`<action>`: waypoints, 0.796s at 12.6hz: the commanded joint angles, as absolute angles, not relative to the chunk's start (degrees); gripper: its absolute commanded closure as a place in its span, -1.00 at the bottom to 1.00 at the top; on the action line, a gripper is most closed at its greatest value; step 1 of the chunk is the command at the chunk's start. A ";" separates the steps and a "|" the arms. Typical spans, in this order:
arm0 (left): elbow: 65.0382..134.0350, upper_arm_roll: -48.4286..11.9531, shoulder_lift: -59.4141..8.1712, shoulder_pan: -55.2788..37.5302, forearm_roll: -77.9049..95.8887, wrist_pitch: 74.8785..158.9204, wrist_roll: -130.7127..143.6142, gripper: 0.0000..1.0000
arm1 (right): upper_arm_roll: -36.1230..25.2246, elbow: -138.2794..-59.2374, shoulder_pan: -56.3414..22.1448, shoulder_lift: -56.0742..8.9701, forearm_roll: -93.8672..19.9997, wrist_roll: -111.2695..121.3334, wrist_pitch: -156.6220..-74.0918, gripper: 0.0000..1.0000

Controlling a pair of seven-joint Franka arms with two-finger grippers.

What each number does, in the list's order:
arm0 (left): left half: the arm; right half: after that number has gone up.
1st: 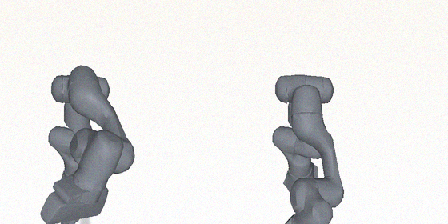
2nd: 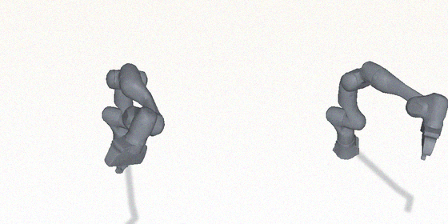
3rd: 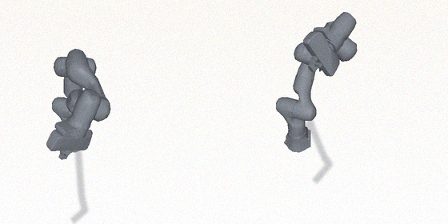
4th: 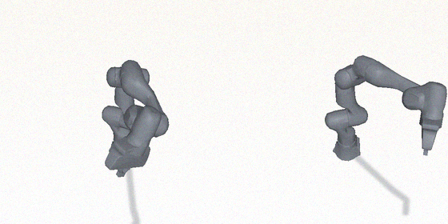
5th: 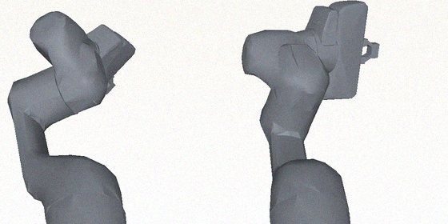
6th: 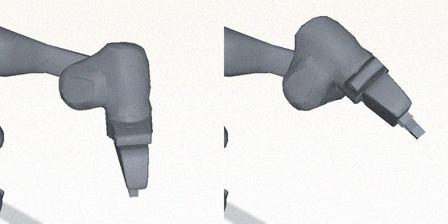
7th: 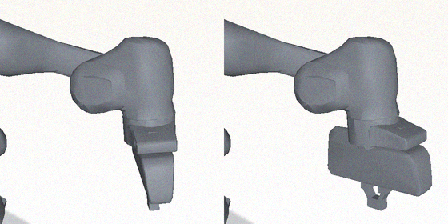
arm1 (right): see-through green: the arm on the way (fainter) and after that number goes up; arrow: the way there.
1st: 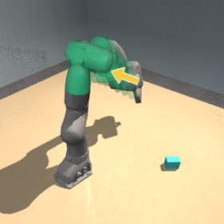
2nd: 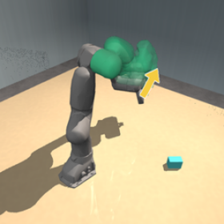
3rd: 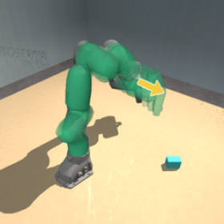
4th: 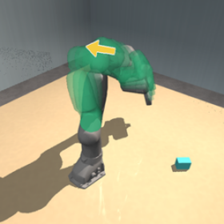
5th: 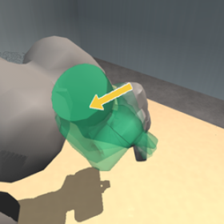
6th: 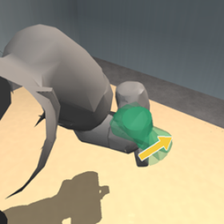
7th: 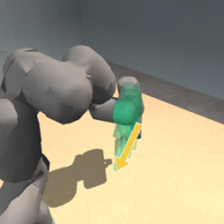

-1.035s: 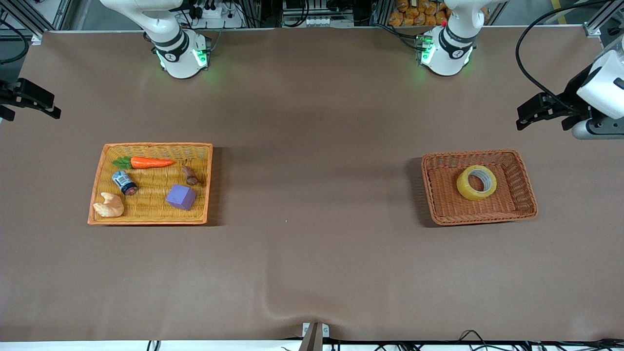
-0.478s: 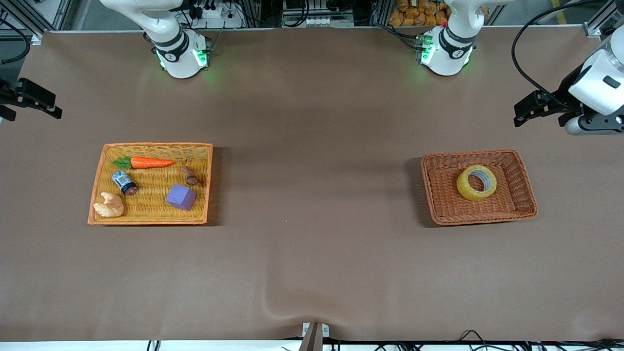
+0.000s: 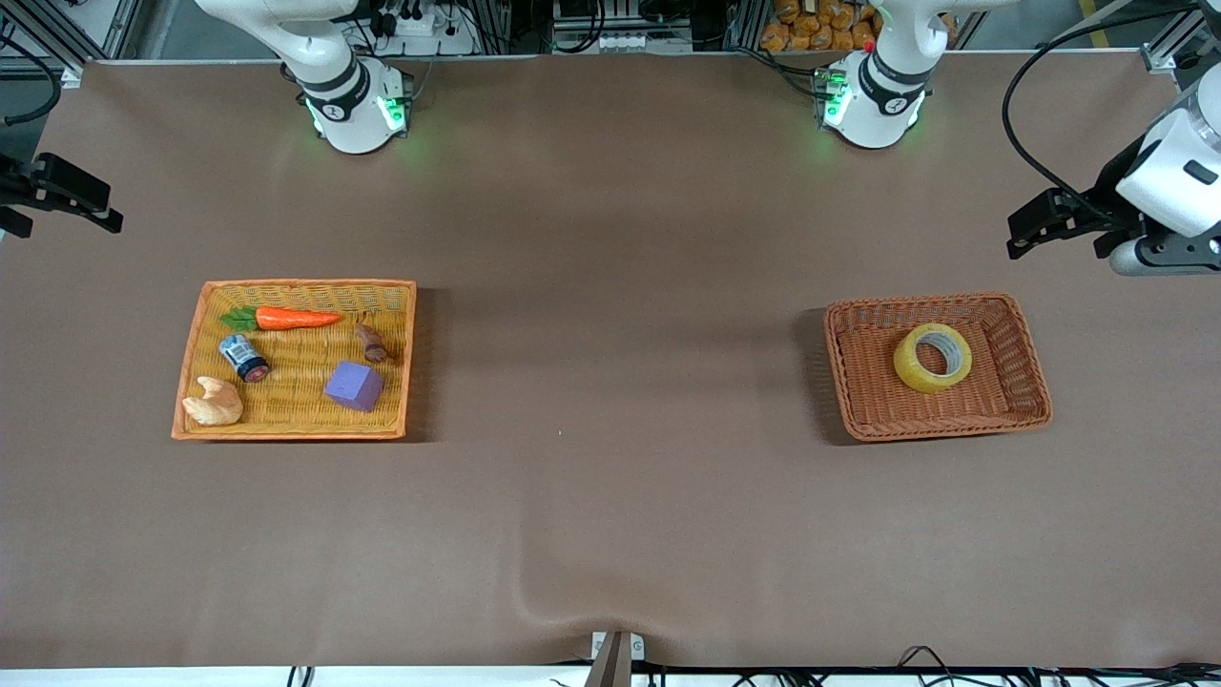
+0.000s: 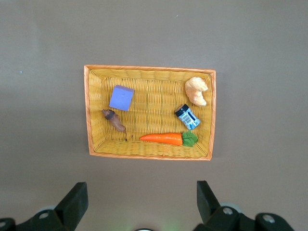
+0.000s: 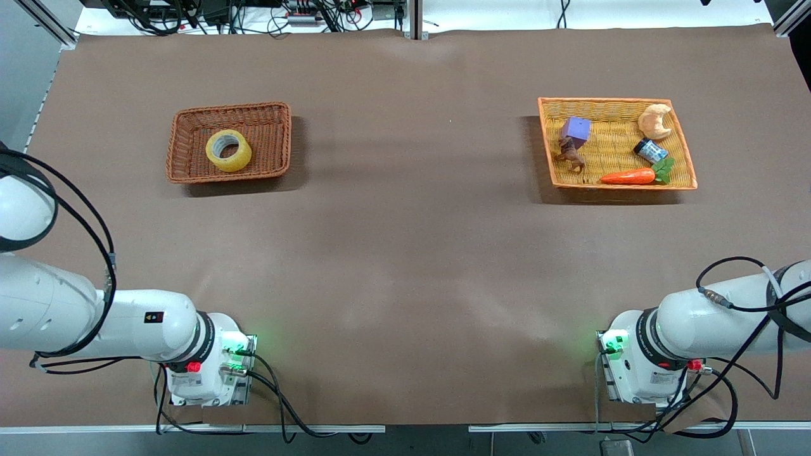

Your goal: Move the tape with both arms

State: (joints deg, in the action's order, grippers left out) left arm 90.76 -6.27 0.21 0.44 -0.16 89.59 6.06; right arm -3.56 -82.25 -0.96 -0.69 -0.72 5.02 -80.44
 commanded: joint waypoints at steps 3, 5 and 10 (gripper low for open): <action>89.12 -3.70 -0.44 0.00 -0.61 87.10 5.19 -1.00 | -3.69 -81.91 -1.32 -0.79 -0.79 4.57 -80.60 -1.00; 89.03 -3.60 -0.27 0.09 -1.31 86.84 5.19 -1.00 | -3.69 -81.83 -1.41 -0.79 -0.79 4.75 -80.60 -1.00; 88.33 -3.69 -0.26 0.18 -1.49 86.31 5.19 -1.00 | -3.60 -81.83 -1.32 -0.79 -0.88 4.57 -80.25 -1.00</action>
